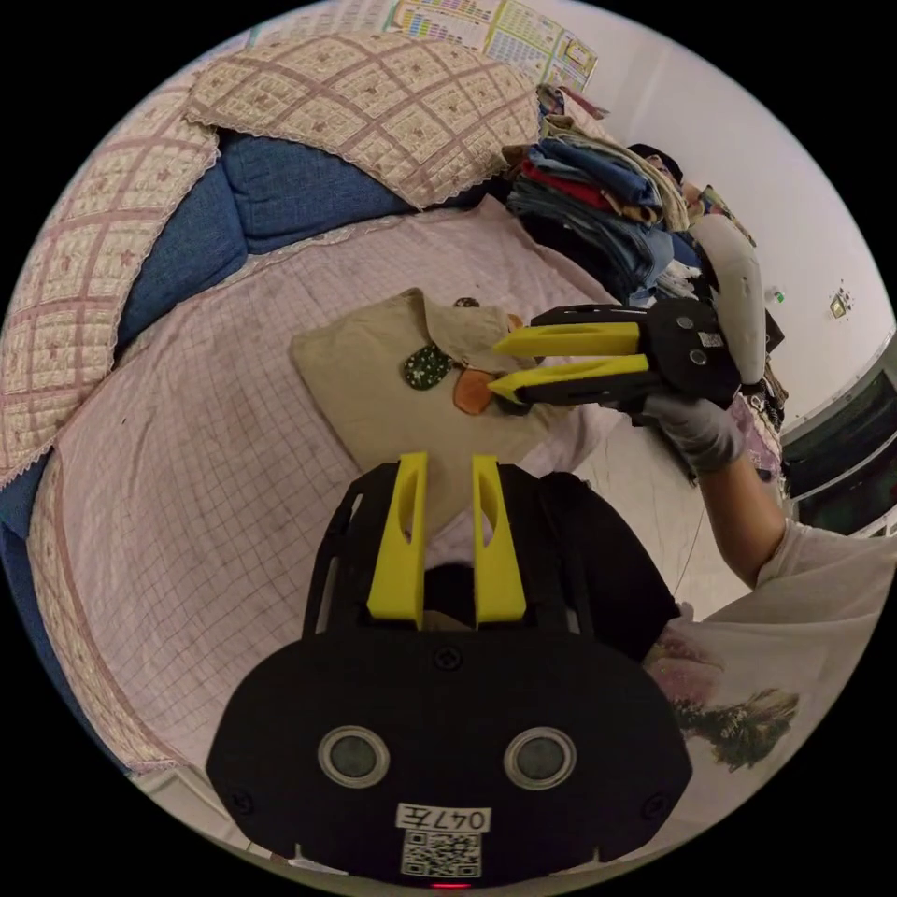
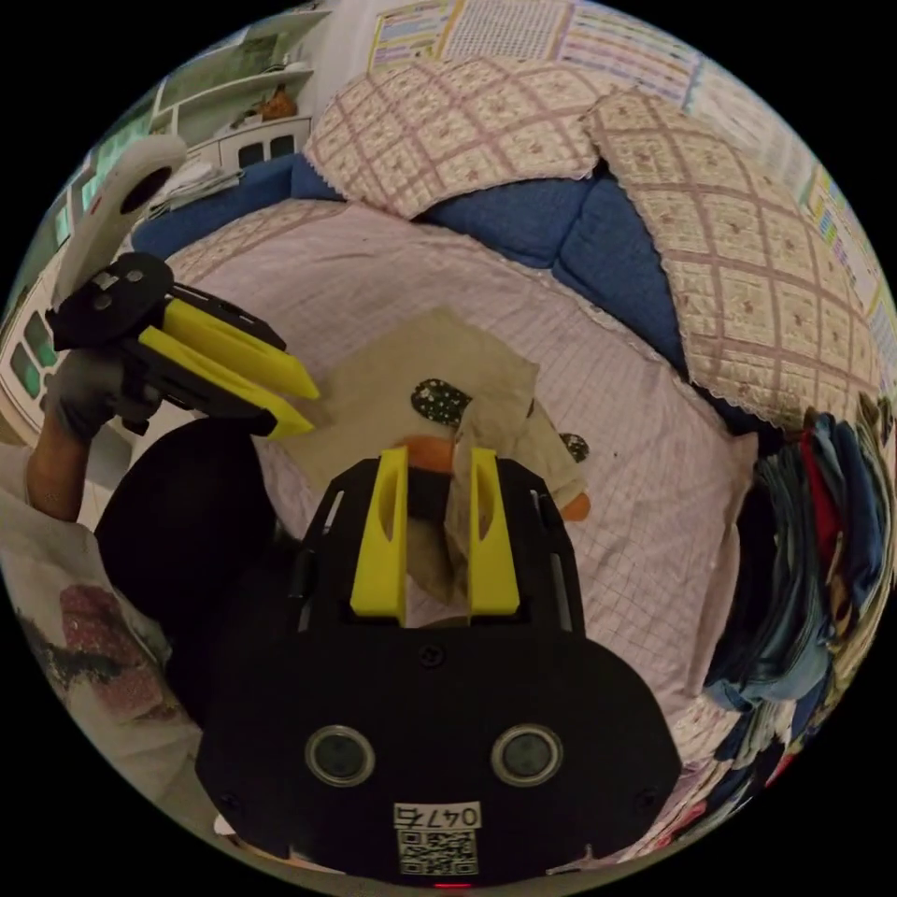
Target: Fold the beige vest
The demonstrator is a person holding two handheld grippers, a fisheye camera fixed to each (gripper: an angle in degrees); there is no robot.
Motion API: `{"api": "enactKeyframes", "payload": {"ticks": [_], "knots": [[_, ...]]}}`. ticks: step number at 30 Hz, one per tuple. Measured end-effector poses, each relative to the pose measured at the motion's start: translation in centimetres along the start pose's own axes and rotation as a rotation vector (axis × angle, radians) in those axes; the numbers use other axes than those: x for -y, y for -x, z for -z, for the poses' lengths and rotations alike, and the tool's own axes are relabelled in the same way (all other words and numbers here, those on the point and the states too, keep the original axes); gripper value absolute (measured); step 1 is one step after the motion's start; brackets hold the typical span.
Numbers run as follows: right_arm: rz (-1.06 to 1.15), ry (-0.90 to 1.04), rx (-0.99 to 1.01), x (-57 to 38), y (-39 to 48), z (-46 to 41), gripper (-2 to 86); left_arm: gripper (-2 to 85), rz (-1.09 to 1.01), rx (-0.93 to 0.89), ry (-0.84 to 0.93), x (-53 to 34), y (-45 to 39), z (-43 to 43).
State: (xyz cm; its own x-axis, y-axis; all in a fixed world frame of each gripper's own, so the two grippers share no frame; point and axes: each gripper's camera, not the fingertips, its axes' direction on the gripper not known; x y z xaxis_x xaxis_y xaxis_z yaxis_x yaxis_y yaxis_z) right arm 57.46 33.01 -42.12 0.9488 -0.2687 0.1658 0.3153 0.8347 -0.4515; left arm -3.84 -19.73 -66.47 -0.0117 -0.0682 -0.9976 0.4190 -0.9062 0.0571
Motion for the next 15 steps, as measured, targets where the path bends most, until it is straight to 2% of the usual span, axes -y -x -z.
{"api": "enactKeyframes", "payload": {"ticks": [3, 7, 9, 15], "knots": [[0.063, 0.012, 0.019, -0.6, 1.0, 0.4, 9.3, 7.3, 0.000, -0.002, 0.011, -1.6, -0.8, -1.4], [0.078, 0.031, -0.222, -2.4, 0.7, 0.7, 3.6, 7.2, -0.003, -0.001, 0.026, -3.5, -1.7, -2.7], [0.046, 0.022, -0.265, -3.1, -0.7, 1.3, 0.9, 7.2, -0.003, -0.006, 0.036, -4.7, -2.3, -3.3], [-0.402, -0.185, -0.089, -9.1, -10.9, 6.6, -0.3, 7.2, 0.002, 0.003, 0.037, -8.2, -4.0, -3.4]]}}
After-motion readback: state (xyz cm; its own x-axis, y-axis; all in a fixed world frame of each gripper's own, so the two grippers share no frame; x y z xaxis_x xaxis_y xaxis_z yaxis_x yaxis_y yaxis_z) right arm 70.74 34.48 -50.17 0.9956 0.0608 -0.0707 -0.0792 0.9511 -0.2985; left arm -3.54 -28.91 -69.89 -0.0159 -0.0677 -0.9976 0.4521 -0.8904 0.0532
